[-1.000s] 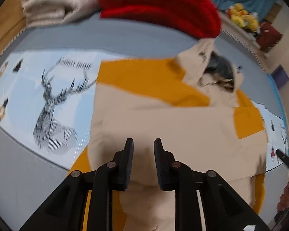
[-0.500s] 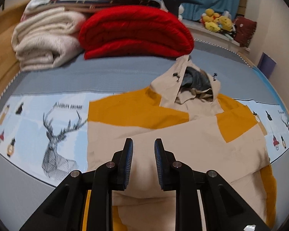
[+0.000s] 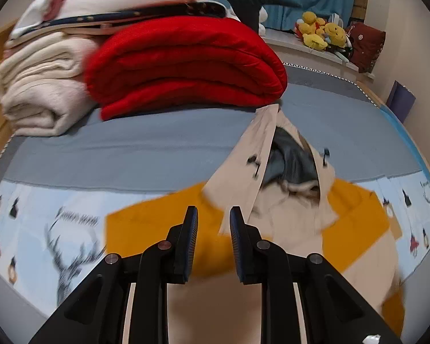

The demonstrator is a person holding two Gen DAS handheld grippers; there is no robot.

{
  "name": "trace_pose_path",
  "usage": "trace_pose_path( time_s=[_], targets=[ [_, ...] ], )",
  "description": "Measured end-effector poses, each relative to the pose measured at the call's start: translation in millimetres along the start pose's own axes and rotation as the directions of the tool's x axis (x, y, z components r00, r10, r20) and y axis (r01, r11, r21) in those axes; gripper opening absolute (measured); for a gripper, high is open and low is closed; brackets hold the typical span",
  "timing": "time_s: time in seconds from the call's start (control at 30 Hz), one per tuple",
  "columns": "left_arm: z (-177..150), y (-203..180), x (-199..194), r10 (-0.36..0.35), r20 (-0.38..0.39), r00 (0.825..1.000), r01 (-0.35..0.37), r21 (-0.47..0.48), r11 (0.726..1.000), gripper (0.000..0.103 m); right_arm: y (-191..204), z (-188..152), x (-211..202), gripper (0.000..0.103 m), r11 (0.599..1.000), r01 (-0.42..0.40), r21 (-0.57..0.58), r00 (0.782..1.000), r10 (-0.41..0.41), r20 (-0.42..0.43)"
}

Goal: Fold large clothes

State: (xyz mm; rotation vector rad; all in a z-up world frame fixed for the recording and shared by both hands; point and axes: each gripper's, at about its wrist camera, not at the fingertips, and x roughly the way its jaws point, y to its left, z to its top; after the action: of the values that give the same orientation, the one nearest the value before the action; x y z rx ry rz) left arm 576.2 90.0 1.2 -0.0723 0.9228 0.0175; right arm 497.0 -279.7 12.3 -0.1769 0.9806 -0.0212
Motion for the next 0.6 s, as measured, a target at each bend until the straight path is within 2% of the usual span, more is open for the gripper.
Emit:
trace_pose_path(
  time_s=[0.2, 0.4, 0.47, 0.53, 0.6],
  targets=[
    [54.6, -23.8, 75.6, -0.037, -0.038, 0.999, 0.036, -0.012, 0.999, 0.020, -7.2, -2.8, 12.0, 0.035, 1.000, 0.000, 0.012, 1.000, 0.001, -0.027],
    [101.8, -36.9, 161.4, -0.091, -0.123, 0.988, 0.078, -0.102, 0.992, 0.021, -8.3, -5.0, 31.1, 0.035, 1.000, -0.005, 0.021, 0.997, 0.007, -0.073],
    [112.2, -36.7, 182.8, -0.109, -0.146, 0.983, 0.090, -0.134, 0.987, 0.024, -8.2, -4.9, 35.9, 0.035, 1.000, -0.003, 0.018, 0.997, 0.004, -0.077],
    [120.1, -36.1, 204.5, -0.132, -0.186, 0.974, 0.101, -0.167, 0.981, 0.034, -8.7, -4.6, 40.4, 0.035, 1.000, -0.003, 0.021, 0.996, 0.005, -0.086],
    [125.8, -34.0, 226.2, -0.146, -0.230, 0.962, 0.103, -0.189, 0.977, 0.037, -11.2, -4.3, 44.5, 0.035, 0.999, 0.001, 0.032, 0.996, 0.002, -0.093]
  ],
)
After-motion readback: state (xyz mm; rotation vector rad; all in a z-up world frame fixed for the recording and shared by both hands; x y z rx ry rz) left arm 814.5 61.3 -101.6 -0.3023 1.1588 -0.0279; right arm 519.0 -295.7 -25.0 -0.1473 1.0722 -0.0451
